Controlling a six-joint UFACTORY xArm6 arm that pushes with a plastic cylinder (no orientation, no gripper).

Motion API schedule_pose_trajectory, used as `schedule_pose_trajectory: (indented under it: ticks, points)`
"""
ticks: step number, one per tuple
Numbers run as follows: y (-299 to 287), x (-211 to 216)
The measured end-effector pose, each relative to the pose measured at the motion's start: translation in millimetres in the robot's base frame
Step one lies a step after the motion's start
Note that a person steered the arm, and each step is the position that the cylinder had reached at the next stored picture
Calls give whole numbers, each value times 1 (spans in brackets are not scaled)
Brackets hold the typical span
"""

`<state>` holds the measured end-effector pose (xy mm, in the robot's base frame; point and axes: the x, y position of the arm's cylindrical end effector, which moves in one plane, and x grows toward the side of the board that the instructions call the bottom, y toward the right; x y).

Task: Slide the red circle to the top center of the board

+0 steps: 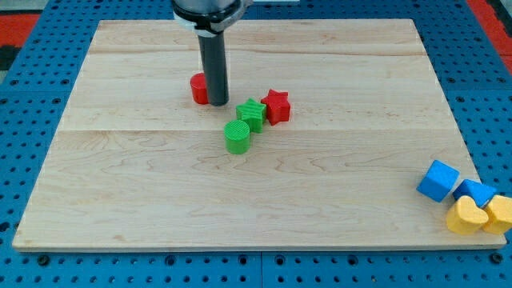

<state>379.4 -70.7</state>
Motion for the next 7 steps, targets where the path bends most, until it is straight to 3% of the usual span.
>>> schedule_pose_trajectory:
  ticks: [3,4,7]
  points:
    - [-136,-19]
    - [-135,-44]
    - [-119,-48]
